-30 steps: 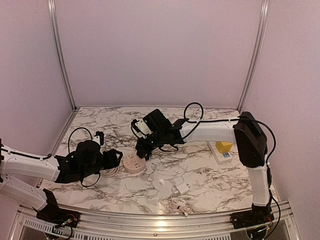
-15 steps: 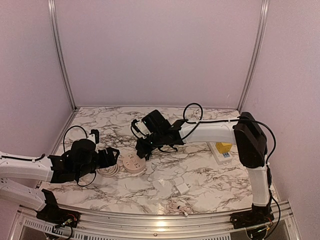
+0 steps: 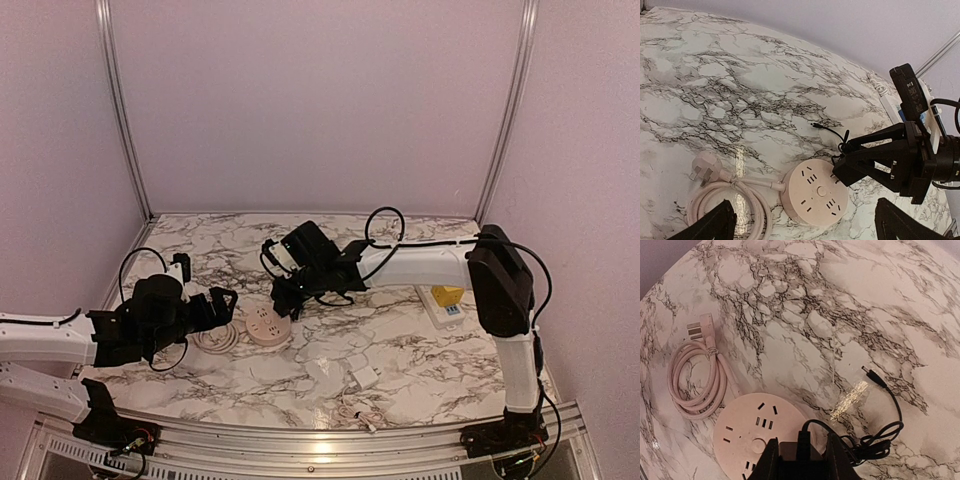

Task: Insert the plug
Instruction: Insert the plug into the socket slot.

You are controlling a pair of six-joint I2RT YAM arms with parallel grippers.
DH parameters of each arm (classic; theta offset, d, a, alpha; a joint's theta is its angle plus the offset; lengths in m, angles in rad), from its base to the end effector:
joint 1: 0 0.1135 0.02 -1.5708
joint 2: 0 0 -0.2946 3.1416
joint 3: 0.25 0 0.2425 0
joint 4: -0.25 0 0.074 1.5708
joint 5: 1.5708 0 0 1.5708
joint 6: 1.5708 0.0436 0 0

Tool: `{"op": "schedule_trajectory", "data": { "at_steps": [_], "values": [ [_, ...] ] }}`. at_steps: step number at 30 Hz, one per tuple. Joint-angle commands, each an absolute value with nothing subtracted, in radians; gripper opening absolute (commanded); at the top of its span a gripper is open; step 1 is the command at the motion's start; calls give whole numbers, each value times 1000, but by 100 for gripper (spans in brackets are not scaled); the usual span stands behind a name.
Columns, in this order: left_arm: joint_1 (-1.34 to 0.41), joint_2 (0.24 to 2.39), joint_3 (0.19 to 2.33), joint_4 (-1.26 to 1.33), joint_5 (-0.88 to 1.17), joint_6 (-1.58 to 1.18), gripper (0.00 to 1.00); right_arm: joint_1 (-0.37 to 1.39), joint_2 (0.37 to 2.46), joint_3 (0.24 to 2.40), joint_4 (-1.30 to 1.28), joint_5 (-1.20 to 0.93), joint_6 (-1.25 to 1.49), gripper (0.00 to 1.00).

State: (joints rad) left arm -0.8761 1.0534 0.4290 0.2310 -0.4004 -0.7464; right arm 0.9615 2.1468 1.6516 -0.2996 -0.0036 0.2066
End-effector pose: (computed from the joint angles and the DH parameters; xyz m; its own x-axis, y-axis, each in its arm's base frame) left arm 0.1446 -0.1469 0.2371 -0.5040 -0.3719 -0.7795 0.1836 0.8358 -0.5174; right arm 0.2849 0.4085 0.2178 -0.5683 -0.4559 -0.6850 -0.7202 0.6782 0.1462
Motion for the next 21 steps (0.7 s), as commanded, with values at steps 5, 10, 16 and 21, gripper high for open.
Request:
{"op": "schedule_trajectory", "data": {
  "at_steps": [5,10,16,21],
  "values": [
    [-870,1031,421,211,-420,-746,99,973,2190,1666,-397,50,198,0],
    [-870,1036,420,208,-418,-744,99,975,2189,1673,-403,62,198,0],
    [-870,1028,422,195,-420,-739,99,977,2192,1674,-403,67,198,0],
    [-871,1021,417,193,-423,-746,99,979,2198,1681,-405,68,197,0]
  ]
}}
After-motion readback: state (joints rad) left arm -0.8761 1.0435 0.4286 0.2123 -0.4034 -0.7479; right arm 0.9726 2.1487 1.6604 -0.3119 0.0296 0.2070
